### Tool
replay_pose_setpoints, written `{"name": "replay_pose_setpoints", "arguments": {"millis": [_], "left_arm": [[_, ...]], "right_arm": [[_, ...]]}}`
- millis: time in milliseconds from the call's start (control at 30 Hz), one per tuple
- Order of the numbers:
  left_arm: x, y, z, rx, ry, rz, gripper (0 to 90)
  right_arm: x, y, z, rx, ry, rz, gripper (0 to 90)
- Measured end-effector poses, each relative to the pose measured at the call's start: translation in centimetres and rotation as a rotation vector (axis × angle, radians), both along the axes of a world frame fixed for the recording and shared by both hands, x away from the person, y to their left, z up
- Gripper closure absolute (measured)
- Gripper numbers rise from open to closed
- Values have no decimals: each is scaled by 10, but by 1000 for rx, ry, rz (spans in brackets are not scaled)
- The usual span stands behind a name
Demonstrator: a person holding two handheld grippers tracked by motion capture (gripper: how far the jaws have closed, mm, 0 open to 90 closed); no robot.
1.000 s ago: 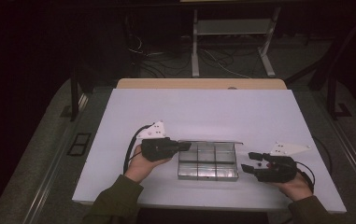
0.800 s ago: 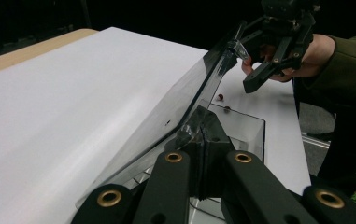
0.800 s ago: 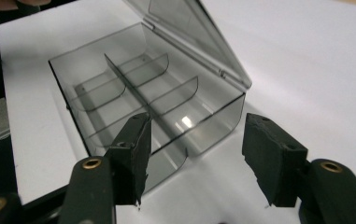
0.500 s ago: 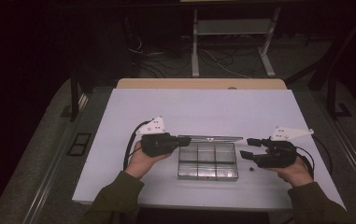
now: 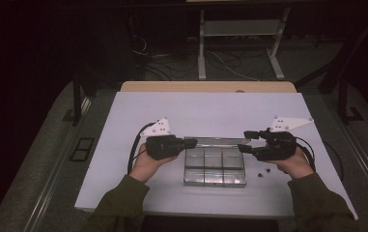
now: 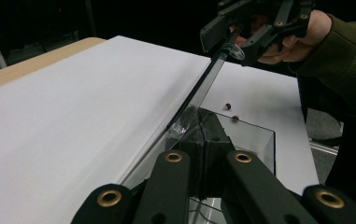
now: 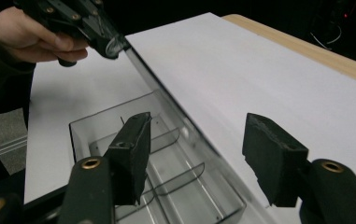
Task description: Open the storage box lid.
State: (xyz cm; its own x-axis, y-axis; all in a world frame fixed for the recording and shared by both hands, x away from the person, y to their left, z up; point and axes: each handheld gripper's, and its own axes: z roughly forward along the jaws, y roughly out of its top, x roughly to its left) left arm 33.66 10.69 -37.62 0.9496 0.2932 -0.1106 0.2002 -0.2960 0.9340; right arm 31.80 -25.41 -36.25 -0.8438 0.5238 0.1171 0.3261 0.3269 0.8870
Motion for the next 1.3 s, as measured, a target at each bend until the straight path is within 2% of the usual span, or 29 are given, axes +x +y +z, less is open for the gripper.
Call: {"name": "replay_pose_setpoints", "arguments": {"millis": [367, 533, 700, 933, 1133, 1300], "left_arm": [[-1, 1, -1, 4, 3, 8, 873], [-4, 4, -3, 8, 21, 20, 831], [-8, 10, -8, 29, 36, 40, 786], [-16, 19, -14, 78, 59, 58, 687], [-26, 23, -19, 135, 51, 68, 588], [-30, 30, -21, 133, 65, 62, 482]], "right_arm": [[7, 8, 4, 1, -26, 46, 593], [8, 5, 5, 9, -30, 48, 645], [9, 4, 5, 11, -28, 49, 665], [13, 4, 7, 3, -33, 52, 683], [18, 4, 8, 5, -35, 49, 688], [22, 4, 9, 13, -34, 47, 690]]}}
